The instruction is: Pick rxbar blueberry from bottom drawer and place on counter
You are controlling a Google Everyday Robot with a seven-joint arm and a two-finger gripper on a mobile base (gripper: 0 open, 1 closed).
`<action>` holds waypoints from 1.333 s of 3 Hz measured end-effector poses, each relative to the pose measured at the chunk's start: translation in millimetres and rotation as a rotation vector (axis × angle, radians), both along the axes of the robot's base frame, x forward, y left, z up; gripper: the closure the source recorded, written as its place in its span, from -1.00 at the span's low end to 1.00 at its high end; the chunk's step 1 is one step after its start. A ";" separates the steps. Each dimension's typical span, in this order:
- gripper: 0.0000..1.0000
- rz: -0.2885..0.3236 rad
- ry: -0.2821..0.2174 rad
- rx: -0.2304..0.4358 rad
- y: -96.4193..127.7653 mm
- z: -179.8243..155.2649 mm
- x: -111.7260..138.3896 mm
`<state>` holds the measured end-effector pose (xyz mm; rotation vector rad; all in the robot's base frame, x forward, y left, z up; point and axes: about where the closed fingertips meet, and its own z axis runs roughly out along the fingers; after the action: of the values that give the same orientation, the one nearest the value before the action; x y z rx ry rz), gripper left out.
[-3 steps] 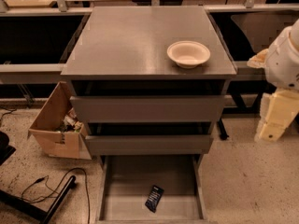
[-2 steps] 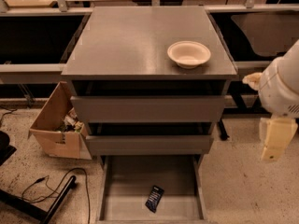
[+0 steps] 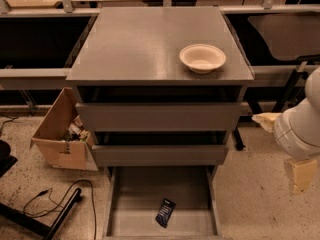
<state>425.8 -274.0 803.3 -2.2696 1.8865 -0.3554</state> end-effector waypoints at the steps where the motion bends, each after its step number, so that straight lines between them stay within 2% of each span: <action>1: -1.00 0.067 0.002 -0.022 -1.4 -4.4 0.8; 2: -1.00 0.090 0.004 -0.053 3.1 -11.6 6.3; 3: -1.00 0.172 0.055 -0.100 4.5 -83.5 25.5; 4: -1.00 0.326 0.097 -0.161 19.2 -174.6 47.5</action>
Offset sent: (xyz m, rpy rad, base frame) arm 0.0085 0.0014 -0.0122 -0.0705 0.0033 0.0852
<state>473.2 -254.8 628.7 -2.6903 1.5371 -0.3662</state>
